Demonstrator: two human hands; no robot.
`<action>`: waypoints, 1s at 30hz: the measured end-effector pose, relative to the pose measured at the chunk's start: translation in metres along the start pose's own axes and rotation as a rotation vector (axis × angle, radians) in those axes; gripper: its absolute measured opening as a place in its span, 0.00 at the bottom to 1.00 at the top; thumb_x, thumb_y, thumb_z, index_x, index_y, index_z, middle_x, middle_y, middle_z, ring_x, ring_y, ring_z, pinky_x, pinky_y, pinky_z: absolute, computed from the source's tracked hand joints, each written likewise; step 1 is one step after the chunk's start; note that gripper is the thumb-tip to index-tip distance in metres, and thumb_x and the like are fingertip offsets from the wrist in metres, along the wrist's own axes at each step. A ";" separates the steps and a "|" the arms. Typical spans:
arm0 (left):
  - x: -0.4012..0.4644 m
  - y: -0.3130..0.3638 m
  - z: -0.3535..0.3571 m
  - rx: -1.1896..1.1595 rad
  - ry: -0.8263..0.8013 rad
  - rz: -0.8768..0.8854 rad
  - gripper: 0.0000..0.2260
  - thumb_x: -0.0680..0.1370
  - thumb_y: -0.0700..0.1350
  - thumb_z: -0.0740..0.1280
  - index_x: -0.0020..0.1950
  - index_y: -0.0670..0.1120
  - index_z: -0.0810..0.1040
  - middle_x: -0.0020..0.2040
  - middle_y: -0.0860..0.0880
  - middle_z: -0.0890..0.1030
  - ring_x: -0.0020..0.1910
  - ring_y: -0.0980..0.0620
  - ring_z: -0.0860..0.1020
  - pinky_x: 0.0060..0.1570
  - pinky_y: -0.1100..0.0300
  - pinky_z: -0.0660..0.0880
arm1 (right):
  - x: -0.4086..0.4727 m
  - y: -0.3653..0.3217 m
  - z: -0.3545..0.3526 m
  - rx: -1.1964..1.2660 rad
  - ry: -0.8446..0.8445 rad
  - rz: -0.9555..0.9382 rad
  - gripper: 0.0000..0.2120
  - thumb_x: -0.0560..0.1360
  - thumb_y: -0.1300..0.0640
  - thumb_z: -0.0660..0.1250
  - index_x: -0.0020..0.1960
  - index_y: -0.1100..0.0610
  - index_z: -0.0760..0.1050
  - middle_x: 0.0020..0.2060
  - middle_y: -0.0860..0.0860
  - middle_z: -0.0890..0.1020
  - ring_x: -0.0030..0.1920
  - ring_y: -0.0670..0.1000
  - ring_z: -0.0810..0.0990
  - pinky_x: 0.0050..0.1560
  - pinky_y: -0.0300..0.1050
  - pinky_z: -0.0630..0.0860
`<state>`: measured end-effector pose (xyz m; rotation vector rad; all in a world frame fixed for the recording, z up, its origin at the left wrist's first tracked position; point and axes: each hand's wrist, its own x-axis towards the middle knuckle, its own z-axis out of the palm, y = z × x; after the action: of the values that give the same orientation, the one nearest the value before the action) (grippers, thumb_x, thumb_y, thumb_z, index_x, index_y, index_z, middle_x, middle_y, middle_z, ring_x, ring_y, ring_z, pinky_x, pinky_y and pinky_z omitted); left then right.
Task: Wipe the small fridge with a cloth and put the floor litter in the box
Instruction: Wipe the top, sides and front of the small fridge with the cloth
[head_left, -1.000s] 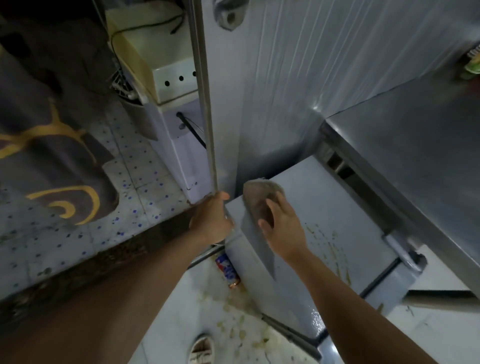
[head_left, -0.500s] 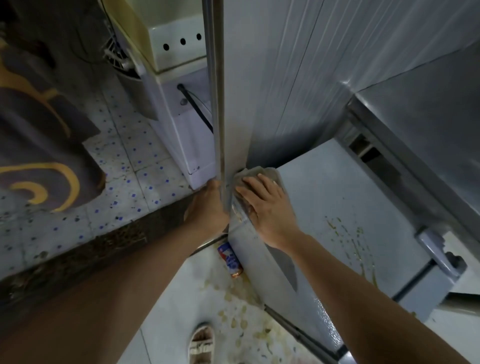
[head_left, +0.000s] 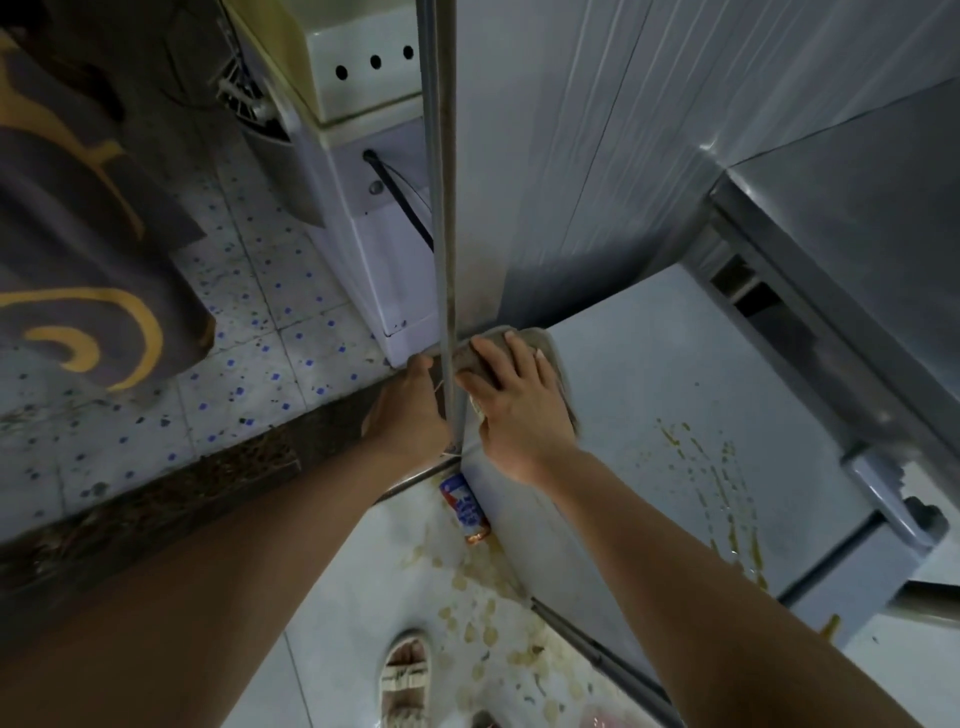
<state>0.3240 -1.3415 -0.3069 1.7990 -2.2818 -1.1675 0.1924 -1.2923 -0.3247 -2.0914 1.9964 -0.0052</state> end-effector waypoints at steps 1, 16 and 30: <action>-0.002 0.001 0.001 0.007 -0.003 -0.004 0.27 0.74 0.37 0.66 0.70 0.42 0.60 0.68 0.39 0.69 0.68 0.41 0.68 0.65 0.47 0.67 | -0.008 0.000 0.001 -0.001 0.014 -0.011 0.29 0.72 0.59 0.65 0.71 0.49 0.65 0.75 0.52 0.58 0.75 0.62 0.50 0.74 0.61 0.49; 0.018 0.029 0.018 -0.156 0.081 -0.044 0.21 0.70 0.31 0.65 0.63 0.41 0.69 0.61 0.40 0.75 0.60 0.41 0.74 0.59 0.46 0.73 | -0.073 0.038 0.014 0.091 0.132 -0.048 0.21 0.75 0.50 0.53 0.66 0.43 0.68 0.69 0.47 0.68 0.69 0.57 0.65 0.68 0.58 0.64; 0.028 0.043 0.027 -0.016 0.178 -0.083 0.11 0.75 0.49 0.66 0.51 0.42 0.77 0.47 0.42 0.80 0.49 0.42 0.78 0.40 0.58 0.68 | 0.003 0.053 -0.003 0.032 0.098 -0.074 0.20 0.79 0.46 0.51 0.71 0.42 0.62 0.72 0.47 0.61 0.74 0.55 0.53 0.73 0.54 0.47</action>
<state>0.2668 -1.3478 -0.3138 1.9225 -2.1139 -0.9879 0.1401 -1.2974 -0.3318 -2.1823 1.9580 -0.1548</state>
